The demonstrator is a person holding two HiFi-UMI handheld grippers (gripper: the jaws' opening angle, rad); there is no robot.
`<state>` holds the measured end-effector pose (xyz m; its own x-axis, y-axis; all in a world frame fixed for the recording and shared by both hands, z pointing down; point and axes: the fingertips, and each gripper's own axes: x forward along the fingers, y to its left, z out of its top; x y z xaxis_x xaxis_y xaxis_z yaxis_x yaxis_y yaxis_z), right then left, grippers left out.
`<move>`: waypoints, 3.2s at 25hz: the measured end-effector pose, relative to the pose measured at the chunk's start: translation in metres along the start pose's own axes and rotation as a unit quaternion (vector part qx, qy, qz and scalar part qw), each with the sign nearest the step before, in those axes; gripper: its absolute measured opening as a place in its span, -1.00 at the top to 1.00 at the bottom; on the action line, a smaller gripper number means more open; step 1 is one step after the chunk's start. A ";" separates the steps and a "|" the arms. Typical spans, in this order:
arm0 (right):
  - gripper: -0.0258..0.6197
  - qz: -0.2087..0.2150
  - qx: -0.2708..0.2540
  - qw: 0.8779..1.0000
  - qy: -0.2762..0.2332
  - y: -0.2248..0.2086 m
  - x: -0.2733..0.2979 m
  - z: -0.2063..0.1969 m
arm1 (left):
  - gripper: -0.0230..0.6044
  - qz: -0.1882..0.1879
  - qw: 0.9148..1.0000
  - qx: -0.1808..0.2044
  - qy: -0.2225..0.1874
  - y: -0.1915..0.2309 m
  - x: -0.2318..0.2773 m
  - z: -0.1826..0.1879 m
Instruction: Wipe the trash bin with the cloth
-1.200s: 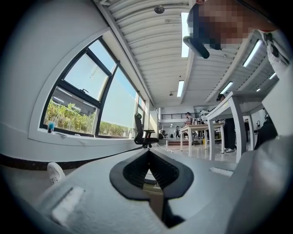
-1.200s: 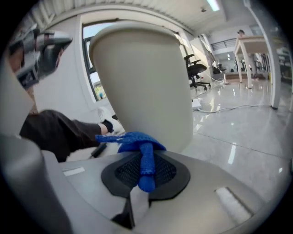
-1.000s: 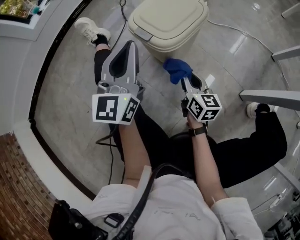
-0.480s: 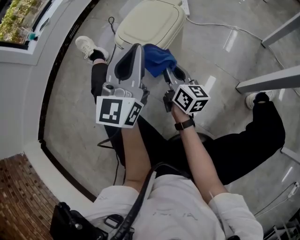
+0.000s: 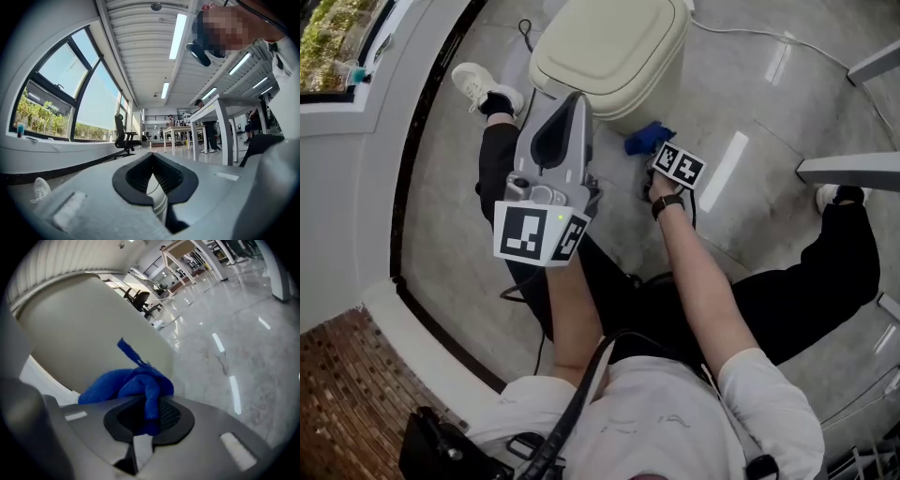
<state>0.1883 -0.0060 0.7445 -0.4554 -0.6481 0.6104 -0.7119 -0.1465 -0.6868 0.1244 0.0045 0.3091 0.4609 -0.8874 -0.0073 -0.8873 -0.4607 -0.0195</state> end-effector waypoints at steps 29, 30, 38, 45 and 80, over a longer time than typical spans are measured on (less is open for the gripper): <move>0.81 0.333 0.004 0.922 -0.200 0.186 -0.184 0.137 | 0.93 -0.008 1.000 0.007 -0.009 0.008 -0.001 0.009; 0.81 0.321 0.032 0.927 -0.190 0.169 -0.170 0.126 | 0.93 -0.009 1.000 0.006 -0.007 0.008 0.000 0.007; 0.81 0.151 0.174 0.969 -0.084 0.033 -0.030 0.045 | 0.93 -0.014 1.000 -0.008 0.015 0.003 0.007 -0.018; 0.82 0.064 0.221 0.973 0.020 -0.034 0.034 -0.018 | 0.93 -0.018 0.999 -0.010 0.029 -0.001 0.007 -0.034; 0.80 0.194 0.308 0.926 -0.101 -0.020 0.022 0.073 | 0.93 -0.067 0.996 -0.028 0.051 -0.042 0.031 -0.049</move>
<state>0.2319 -0.0716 0.7428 -0.4588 -0.8589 0.2276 -0.0479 -0.2319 -0.9716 0.1754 -0.0041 0.3592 0.5738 -0.8137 0.0927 -0.8188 -0.5726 0.0420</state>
